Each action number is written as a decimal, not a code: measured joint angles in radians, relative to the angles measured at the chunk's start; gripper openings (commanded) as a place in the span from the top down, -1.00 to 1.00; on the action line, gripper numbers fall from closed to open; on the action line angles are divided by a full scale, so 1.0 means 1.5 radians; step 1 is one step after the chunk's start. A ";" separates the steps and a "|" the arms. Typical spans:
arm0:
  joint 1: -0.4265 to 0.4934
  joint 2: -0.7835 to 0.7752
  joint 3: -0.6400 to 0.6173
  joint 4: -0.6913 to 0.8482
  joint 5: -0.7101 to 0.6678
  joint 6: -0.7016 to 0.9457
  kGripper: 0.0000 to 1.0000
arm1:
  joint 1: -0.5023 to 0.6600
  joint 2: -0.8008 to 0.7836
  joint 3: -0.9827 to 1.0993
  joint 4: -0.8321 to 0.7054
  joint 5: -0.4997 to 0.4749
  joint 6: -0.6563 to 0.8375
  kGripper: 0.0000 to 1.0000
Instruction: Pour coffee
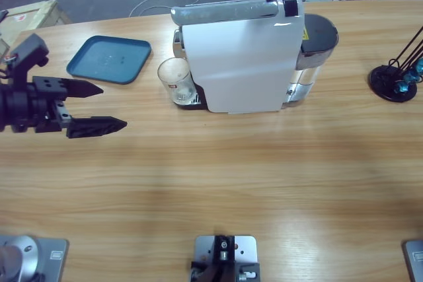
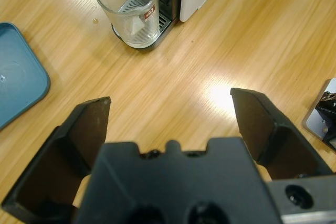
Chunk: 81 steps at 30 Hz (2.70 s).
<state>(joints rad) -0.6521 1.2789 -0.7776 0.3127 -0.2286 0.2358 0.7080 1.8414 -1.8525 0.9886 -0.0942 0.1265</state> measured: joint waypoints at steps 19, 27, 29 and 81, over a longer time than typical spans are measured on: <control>0.000 -0.015 -0.016 0.019 0.000 0.000 -1.00 | 0.003 -0.039 0.025 0.016 -0.027 0.042 -1.00; 0.000 -0.017 -0.016 0.020 0.000 0.000 -1.00 | 0.007 -0.051 0.022 0.037 -0.038 0.050 -1.00; 0.000 -0.017 -0.016 0.020 0.000 0.000 -1.00 | 0.008 -0.051 0.022 0.037 -0.038 0.050 -1.00; 0.000 -0.051 0.006 0.023 0.000 -0.017 -1.00 | 0.084 -0.543 0.686 -0.328 -0.032 0.023 -1.00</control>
<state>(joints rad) -0.6528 1.2019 -0.7690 0.3469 -0.2283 0.2099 0.8347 1.0264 -0.8237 0.4968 -0.1419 0.1615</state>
